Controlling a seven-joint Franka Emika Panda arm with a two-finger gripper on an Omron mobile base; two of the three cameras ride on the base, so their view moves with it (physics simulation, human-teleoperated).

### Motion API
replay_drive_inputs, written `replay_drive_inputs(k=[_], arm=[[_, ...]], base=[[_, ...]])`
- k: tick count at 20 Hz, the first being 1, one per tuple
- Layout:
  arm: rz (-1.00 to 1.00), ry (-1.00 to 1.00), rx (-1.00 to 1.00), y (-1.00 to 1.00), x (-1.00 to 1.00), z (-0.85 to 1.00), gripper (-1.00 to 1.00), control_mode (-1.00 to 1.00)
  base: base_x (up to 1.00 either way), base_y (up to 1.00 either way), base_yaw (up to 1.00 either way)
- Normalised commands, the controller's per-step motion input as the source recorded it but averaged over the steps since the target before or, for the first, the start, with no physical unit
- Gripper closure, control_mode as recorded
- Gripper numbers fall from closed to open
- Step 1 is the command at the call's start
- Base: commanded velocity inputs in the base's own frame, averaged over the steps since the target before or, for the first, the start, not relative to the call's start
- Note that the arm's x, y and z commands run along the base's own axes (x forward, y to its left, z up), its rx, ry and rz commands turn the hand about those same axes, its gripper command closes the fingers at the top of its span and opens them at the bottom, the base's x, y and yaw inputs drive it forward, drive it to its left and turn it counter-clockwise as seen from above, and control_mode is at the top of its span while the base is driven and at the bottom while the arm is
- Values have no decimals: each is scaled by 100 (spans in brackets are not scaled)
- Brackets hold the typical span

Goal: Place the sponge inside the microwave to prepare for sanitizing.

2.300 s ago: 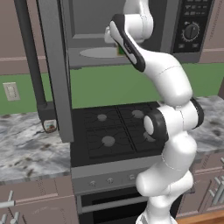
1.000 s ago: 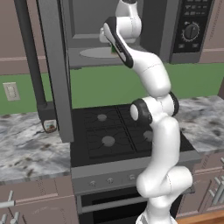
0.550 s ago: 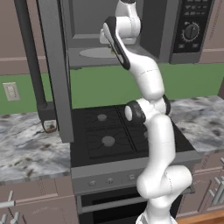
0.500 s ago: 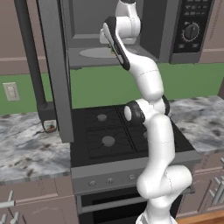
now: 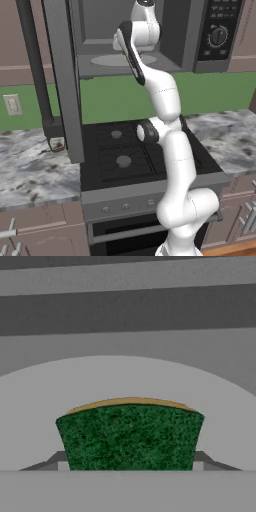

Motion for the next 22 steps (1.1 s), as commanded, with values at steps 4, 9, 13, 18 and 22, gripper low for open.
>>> replay_drive_inputs(k=[4,9,13,18,22], arm=[[0,0,0,0,0,0,-100,-100],[0,0,0,0,-6,0,-100,-100],[0,-2,0,0,-26,20,-100,-100],[0,-7,0,0,-41,17,-100,-100],[0,-15,0,-3,-66,4,-100,-100]], base=[[0,0,0],[0,0,0],[0,0,0],[0,0,0],[0,0,0]])
